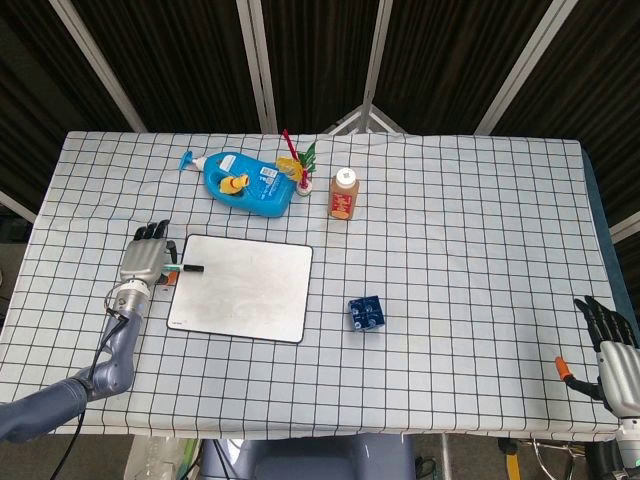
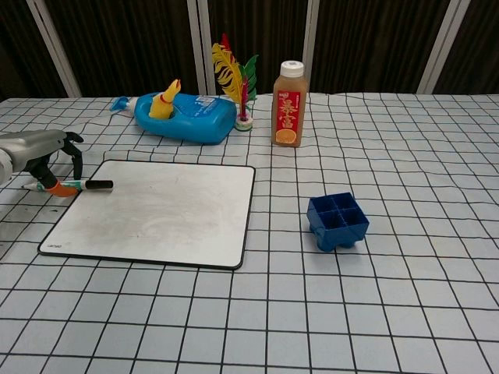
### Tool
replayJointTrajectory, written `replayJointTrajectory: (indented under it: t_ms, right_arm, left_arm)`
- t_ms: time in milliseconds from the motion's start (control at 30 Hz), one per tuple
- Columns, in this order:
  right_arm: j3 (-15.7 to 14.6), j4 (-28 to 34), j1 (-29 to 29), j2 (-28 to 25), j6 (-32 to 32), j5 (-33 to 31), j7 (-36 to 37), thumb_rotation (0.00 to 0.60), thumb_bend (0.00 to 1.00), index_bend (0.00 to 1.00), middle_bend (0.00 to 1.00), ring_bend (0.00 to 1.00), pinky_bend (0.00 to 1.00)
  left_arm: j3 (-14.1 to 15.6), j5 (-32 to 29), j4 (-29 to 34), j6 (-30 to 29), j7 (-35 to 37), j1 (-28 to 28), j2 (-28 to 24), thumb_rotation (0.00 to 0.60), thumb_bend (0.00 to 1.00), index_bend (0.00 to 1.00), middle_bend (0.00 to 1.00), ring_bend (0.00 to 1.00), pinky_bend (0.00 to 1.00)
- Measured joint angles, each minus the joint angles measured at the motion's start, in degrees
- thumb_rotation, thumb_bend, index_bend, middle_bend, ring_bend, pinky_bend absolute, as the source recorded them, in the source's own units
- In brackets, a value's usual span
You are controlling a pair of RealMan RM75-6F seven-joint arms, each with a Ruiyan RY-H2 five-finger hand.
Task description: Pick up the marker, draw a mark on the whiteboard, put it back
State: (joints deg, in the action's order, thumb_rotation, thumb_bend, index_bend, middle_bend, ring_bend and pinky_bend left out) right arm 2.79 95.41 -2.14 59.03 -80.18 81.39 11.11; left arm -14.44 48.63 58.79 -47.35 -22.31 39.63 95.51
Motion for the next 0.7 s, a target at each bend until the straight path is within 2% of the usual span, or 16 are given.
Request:
replayJointTrajectory:
  t_ms: [267,433,567,700]
  right_arm:
    - [0.1,0.0,0.0,0.0,-0.1,0.0,0.1,0.6,0.35,0.0,0.0,0.0,0.0]
    - [0.1,0.1,0.1,-0.1,-0.2,0.1,0.2,0.6,0.35,0.0,0.0,0.0,0.0]
    - [0.1,0.1,0.1,-0.1,0.0,0.0,0.2,0.6,0.35,0.0,0.0,0.0,0.0]
    - [0.2,0.2,0.0,-0.1,0.1,0.0,0.2,0.6,0.35,0.0,0.0,0.0,0.0]
  left_arm:
    - [-0.4,0.1,1.4,-1.0,1.1,-0.3,-0.9,0.6,0.55,0.63,0.02,0.0,0.0]
    - [-1.7,0.3,3.2,-2.2,4.1,-0.7,-1.3,0.6,0.55,0.64,0.04,0.0,0.0]
    - [-4.1,1.3,6.2,-4.1,10.1,-1.3,-1.5,0.6,0.55,0.64,0.05,0.0,0.0]
    - [-7.5,1.7,11.5,-4.5,20.5,-2.4,-2.1,0.6,0.55,0.65,0.06,0.0,0.0]
